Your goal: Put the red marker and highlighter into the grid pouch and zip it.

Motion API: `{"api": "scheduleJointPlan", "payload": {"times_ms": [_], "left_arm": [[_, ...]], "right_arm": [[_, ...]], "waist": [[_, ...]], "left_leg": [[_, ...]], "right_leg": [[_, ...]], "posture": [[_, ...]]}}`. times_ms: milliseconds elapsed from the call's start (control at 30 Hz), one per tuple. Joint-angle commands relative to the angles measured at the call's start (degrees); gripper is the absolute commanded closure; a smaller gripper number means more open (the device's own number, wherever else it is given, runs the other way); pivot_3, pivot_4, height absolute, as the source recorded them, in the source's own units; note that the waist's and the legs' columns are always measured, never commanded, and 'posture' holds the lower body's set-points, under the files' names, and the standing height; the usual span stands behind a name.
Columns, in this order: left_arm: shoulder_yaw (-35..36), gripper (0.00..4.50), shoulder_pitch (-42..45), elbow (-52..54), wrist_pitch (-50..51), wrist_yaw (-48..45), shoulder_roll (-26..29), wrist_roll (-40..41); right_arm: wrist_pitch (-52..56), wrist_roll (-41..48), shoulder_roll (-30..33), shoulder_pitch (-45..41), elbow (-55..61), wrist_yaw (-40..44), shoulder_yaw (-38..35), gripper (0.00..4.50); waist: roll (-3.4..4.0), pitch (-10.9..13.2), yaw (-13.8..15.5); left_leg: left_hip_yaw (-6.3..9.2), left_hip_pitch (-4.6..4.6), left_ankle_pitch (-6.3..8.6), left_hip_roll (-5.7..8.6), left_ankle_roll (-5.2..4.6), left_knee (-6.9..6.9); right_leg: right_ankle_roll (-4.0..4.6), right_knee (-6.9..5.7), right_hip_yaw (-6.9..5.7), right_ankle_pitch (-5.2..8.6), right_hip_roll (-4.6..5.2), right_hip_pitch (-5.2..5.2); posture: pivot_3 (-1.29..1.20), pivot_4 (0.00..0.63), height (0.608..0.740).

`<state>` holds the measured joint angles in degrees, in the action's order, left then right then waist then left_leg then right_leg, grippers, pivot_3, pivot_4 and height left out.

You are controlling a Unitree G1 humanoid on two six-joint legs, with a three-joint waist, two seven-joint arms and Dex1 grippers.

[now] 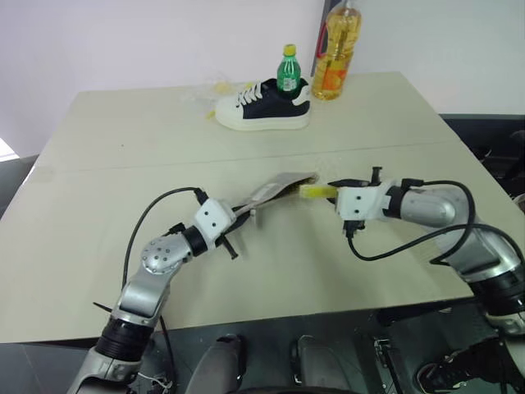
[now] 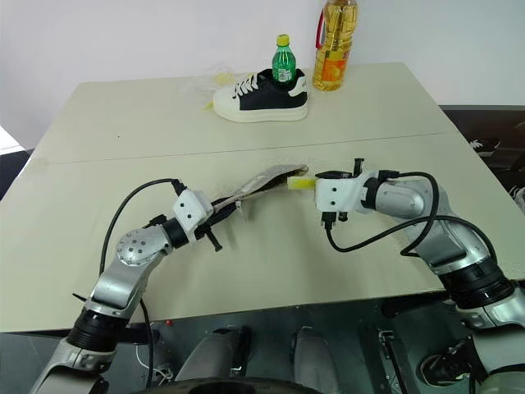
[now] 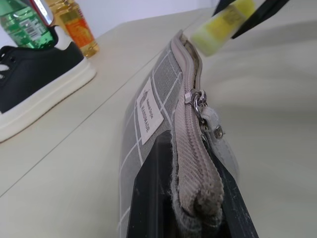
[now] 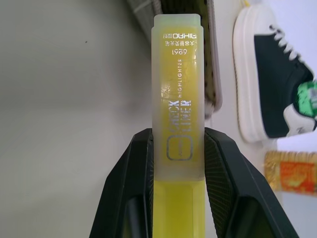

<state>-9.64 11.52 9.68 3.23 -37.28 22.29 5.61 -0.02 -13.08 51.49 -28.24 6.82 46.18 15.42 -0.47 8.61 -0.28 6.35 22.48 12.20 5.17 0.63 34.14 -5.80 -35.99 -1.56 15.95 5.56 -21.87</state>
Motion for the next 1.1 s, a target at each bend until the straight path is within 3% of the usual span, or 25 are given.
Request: {"api": "scheduleJointPlan", "payload": {"times_ms": [33,433,633,933,1100], "left_arm": [[0.1,4.5,0.0,2.6,0.0,-0.7,0.3,0.8],[-2.6,4.5,0.1,2.1,-2.1,-3.5,2.8,-2.0],[-3.4,4.5,1.0,3.2,-1.8,-4.5,2.2,-1.5],[-3.8,4.5,2.0,5.8,0.4,-5.9,1.1,0.2],[-1.9,4.5,1.8,5.9,1.9,-4.5,0.6,1.2]], "right_arm": [[-1.3,-1.1,-1.3,-1.9,0.2,0.5,-0.6,3.66],[-2.4,-4.2,-1.6,-2.8,1.5,4.7,-0.3,3.66],[-8.2,-9.7,-1.0,-3.5,3.0,6.1,2.3,3.66],[-9.6,-10.4,-6.4,-5.0,6.3,8.1,4.5,3.66],[-8.8,-6.1,-5.8,-6.0,5.2,8.8,0.6,1.21]], "waist": [[0.0,0.0,0.2],[0.01,0.0,1.0],[0.01,0.0,1.0],[0.01,0.0,1.1],[0.01,0.0,1.0]], "left_leg": [[0.0,0.0,0.0,0.0,0.0,0.0],[0.0,0.01,0.0,0.01,0.0,0.01],[0.0,0.01,0.0,0.01,0.0,0.0],[0.0,0.01,0.0,0.02,0.01,0.0],[0.02,0.01,0.0,0.02,0.01,0.01]], "right_leg": [[0.0,0.01,0.0,0.0,0.0,0.0],[0.02,0.04,0.01,0.0,0.01,0.0],[0.02,0.04,0.01,0.0,0.01,-0.01],[0.01,0.03,0.01,0.0,0.01,-0.01],[0.02,0.03,0.01,0.0,0.0,0.0]], "posture": [[0.0,0.15,0.738],[0.0,0.15,0.738],[0.0,0.15,0.738],[0.0,0.15,0.738],[0.0,0.15,0.738]]}}
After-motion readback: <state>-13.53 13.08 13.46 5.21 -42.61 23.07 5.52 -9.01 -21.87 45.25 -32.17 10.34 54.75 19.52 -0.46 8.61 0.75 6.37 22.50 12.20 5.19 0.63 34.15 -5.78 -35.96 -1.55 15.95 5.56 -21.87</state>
